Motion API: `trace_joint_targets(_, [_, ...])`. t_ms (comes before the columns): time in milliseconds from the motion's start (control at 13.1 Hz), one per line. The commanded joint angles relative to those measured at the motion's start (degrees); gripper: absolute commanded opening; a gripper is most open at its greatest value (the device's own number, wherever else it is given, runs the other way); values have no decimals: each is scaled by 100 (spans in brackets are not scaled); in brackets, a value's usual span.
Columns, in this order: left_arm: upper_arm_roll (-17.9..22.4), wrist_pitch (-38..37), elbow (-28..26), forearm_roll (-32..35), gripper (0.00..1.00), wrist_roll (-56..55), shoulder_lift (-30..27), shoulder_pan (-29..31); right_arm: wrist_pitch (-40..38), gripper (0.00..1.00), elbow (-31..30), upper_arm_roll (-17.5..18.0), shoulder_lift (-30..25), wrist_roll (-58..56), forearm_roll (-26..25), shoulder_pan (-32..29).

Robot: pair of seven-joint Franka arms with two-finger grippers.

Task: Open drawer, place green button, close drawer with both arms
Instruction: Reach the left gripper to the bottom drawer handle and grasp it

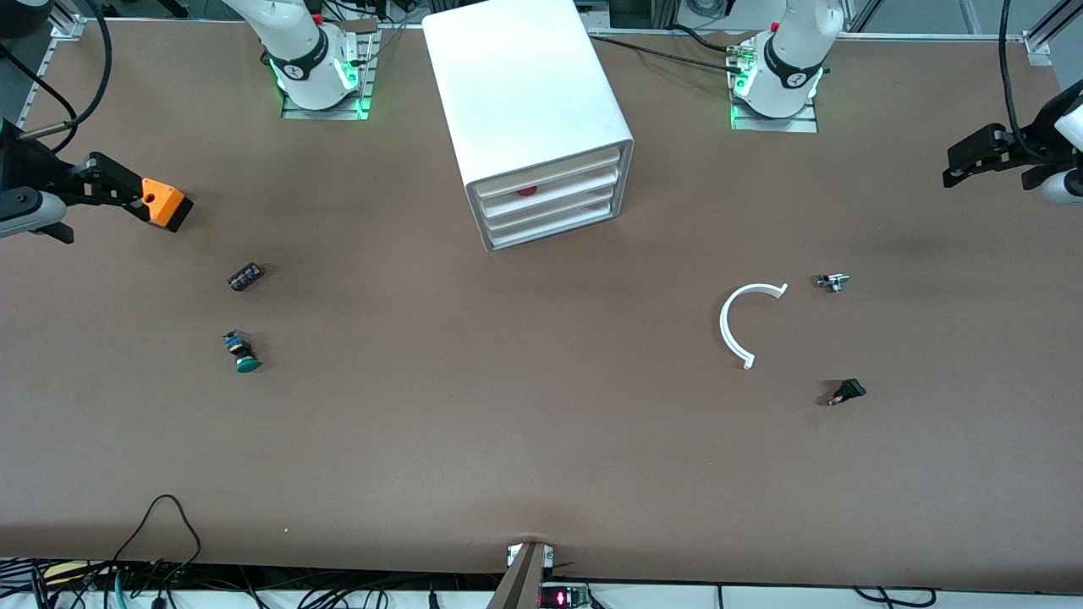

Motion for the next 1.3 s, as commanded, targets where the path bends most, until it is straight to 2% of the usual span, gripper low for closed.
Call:
trace_joint_targets(0, [-47, 68, -51, 86, 100, 96, -21, 49, -31, 100, 99, 55, 26, 84, -1, -48])
trace_joint_targets(229, [-20, 42, -51, 16, 100, 315, 215, 49, -31, 100, 99, 55, 26, 84, -1, -48])
trace_joint_targets(381, [-73, -229, -77, -54, 100, 746, 312, -12, -31, 100, 99, 55, 26, 84, -1, -48])
trace_joint_targets(610, [-64, -458, -86, -1027, 100, 1633, 1153, 31, -31, 100, 99, 55, 26, 84, -1, -48])
trace_joint_targets(839, [-90, -661, -130, -2108, 100, 1819, 2006, -74, -31, 100, 99, 55, 26, 84, -1, -48])
trace_joint_targets(1220, [-713, -626, -174, -3472, 100, 1855, 3044, -162, -31, 100, 99, 55, 26, 84, -1, -48])
